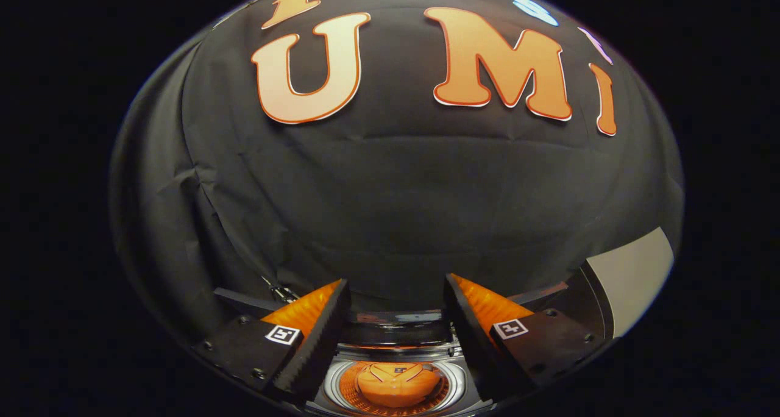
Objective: Put the clothes into the washing machine and then close the washing machine lid.
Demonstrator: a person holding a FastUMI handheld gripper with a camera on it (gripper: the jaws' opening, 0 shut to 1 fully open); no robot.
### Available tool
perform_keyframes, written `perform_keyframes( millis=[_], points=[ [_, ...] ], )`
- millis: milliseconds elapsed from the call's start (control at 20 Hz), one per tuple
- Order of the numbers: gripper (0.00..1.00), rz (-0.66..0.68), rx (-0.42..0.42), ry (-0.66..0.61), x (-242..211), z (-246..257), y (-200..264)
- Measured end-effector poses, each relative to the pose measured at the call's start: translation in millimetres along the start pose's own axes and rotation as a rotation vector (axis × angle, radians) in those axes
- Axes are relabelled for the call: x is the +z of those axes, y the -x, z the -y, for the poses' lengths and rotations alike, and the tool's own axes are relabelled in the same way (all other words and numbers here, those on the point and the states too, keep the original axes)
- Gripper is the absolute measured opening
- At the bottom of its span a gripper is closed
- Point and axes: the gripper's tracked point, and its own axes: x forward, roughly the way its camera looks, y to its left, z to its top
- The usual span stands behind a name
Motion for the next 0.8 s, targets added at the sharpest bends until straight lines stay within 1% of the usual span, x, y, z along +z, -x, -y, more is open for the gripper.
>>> perform_keyframes(
  millis=[400,800],
  points=[
    [1.00,0.035,-0.001,0.009,-22,-1,34],
    [0.99,0.048,0.011,0.014,-42,-3,55]
  ],
)
